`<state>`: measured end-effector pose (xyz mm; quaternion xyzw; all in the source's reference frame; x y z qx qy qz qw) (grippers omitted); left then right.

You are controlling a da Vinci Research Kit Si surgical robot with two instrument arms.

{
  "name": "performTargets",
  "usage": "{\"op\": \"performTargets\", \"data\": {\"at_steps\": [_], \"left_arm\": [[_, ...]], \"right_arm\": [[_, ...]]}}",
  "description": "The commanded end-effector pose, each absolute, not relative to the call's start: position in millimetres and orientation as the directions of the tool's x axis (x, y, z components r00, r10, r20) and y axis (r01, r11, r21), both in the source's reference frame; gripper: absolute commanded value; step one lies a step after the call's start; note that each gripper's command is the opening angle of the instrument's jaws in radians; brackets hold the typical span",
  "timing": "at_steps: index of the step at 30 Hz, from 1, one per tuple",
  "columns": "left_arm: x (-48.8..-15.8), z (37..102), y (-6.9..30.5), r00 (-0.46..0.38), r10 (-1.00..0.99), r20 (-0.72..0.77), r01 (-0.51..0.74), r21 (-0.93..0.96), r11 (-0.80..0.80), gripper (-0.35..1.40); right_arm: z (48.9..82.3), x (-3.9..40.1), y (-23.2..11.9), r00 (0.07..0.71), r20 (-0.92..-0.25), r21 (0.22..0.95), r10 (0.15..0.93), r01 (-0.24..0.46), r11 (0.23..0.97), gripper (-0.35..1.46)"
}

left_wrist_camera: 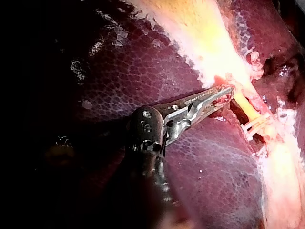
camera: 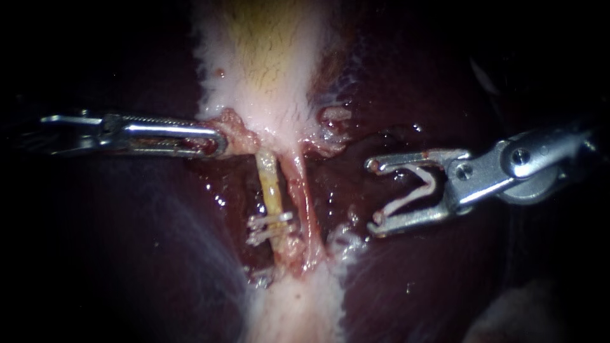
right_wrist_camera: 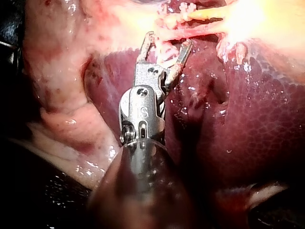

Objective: Clipping third clip left tube

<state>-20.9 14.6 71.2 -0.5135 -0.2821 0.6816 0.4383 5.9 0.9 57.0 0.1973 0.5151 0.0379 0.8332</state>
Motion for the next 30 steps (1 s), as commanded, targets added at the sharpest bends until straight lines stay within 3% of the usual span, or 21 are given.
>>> {"op": "performTargets", "data": {"at_steps": [1,8,22,30], "left_arm": [[-20.9,71.2,14.6,-0.089,0.887,-0.452,-0.309,-0.835,-0.456,-0.35],[-20.3,69.7,14.8,-0.089,0.896,-0.436,-0.301,-0.846,-0.441,-0.35],[-16.2,59.9,18.1,-0.048,0.896,-0.441,-0.292,-0.852,-0.435,-0.35],[-16.1,59.3,17.8,-0.047,0.894,-0.446,-0.292,-0.849,-0.439,-0.35]], "right_arm": [[57.0,5.9,0.9,0.466,-0.843,0.368,0.267,0.14,0.919,0.5],[57.0,6.0,1.0,0.467,-0.843,0.368,0.267,0.139,0.919,0.5],[57.0,6.1,1.1,0.467,-0.841,0.374,0.273,0.136,0.917,0.5],[56.8,6.2,1.0,0.471,-0.835,0.384,0.284,0.131,0.914,0.5]]}}
